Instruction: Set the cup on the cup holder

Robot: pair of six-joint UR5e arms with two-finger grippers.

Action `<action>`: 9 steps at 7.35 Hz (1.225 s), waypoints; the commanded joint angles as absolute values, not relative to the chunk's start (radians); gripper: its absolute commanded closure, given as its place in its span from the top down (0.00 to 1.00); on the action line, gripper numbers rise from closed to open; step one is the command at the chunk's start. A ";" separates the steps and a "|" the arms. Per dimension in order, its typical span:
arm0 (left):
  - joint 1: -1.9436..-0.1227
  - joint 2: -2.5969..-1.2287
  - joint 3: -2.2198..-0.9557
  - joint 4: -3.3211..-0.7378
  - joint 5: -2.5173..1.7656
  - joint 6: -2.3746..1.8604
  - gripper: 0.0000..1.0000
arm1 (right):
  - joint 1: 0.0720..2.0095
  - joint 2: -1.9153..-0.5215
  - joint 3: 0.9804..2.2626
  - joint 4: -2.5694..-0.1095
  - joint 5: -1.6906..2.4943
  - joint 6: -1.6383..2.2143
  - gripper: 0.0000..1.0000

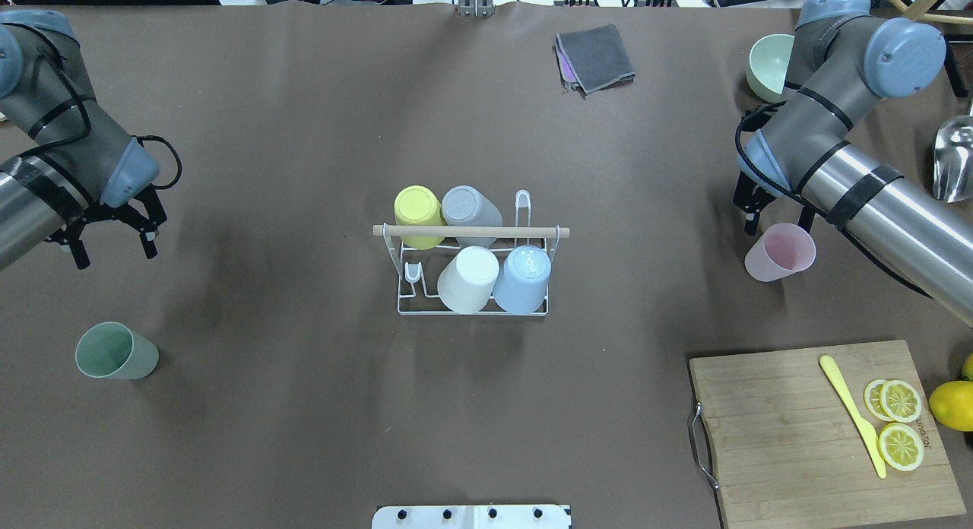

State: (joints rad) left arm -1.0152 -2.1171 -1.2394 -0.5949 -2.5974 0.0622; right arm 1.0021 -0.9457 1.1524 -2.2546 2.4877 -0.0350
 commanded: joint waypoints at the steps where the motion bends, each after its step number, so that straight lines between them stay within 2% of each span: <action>1: -0.970 -2.077 -1.278 -0.592 -2.600 0.063 0.97 | 0.993 -0.945 1.143 -2.256 2.485 -0.037 0.90; 7: -0.908 -2.054 -1.345 -0.501 -2.606 0.110 0.97 | 1.000 -0.934 1.141 -2.269 2.476 -0.040 0.91; 9: -0.882 -2.002 -1.388 -0.482 -2.608 0.130 0.97 | 1.000 -0.933 1.111 -2.267 2.473 -0.043 0.91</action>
